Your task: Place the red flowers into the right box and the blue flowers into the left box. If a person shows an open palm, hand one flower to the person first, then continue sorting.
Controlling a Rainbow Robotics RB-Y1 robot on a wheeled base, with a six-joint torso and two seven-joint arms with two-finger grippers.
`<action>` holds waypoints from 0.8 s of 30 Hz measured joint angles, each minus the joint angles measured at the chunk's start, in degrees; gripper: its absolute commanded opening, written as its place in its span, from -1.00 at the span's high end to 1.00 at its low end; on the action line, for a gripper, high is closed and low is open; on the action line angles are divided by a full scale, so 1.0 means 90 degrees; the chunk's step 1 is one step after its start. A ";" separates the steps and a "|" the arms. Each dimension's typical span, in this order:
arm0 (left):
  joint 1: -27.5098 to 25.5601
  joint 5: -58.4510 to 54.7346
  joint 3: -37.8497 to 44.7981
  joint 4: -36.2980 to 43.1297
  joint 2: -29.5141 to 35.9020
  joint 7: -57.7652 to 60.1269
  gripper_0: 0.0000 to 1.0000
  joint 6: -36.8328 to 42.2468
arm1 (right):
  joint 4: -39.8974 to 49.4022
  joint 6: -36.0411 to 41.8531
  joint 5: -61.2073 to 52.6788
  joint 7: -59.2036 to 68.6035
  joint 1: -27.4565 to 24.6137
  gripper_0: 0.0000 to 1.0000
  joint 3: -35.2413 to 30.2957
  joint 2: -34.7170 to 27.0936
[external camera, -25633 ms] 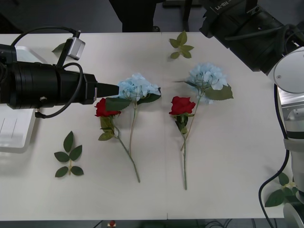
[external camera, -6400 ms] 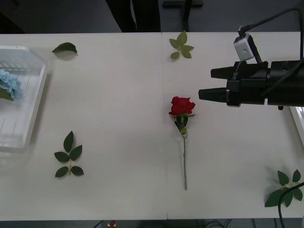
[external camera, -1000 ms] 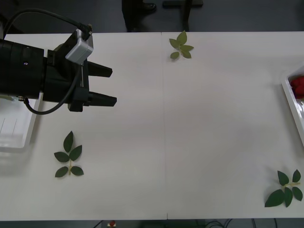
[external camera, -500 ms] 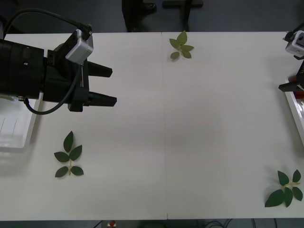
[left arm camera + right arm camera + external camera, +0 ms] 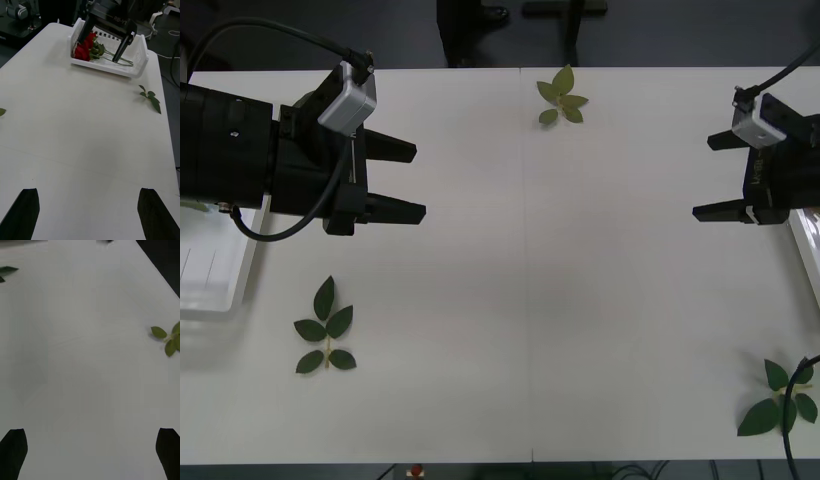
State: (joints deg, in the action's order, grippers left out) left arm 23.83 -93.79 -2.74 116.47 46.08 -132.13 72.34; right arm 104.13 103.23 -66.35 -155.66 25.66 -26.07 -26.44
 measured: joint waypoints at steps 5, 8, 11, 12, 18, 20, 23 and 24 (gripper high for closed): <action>0.0000 0.0000 0.0000 0.0000 0.0000 0.0000 -0.51 0.0000 | 0.0001 -0.0001 -0.0903 0.0000 -0.0322 -1.00 0.0074 0.0029; 0.0000 0.0000 0.0000 0.0000 0.0000 0.0000 -0.50 0.0000 | 0.0001 -0.0001 -0.1242 0.0000 -0.0476 -1.00 0.0189 0.0029; 0.0000 0.0000 0.0000 0.0000 0.0000 0.0000 -0.51 0.0000 | 0.0001 -0.0001 -0.1420 0.0000 -0.0539 -1.00 0.0277 0.0029; 0.0000 0.0000 0.0000 0.0000 0.0000 0.0000 -0.51 0.0000 | 0.0001 -0.0001 -0.1459 0.0000 -0.0540 -1.00 0.0299 0.0029; 0.0000 0.0000 0.0000 0.0000 0.0000 0.0000 -0.51 0.0000 | 0.0001 -0.0001 -0.1604 0.0000 -0.0540 -1.00 0.0319 0.0029; 0.0000 0.0000 0.0000 0.0000 0.0000 0.0000 -0.51 0.0000 | 0.0001 -0.0001 -0.1604 0.0000 -0.0540 -1.00 0.0319 0.0029; 0.0000 0.0000 0.0000 0.0000 0.0000 0.0000 -0.51 0.0000 | 0.0001 -0.0001 -0.1604 0.0000 -0.0540 -1.00 0.0319 0.0029; 0.0000 0.0000 0.0000 0.0000 0.0000 0.0000 -0.51 0.0000 | 0.0001 -0.0001 -0.1604 0.0000 -0.0540 -1.00 0.0319 0.0029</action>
State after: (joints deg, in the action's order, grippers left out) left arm 23.82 -93.78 -2.74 116.47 46.08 -132.13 72.34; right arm 104.14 103.23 -80.79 -155.66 20.81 -23.21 -26.19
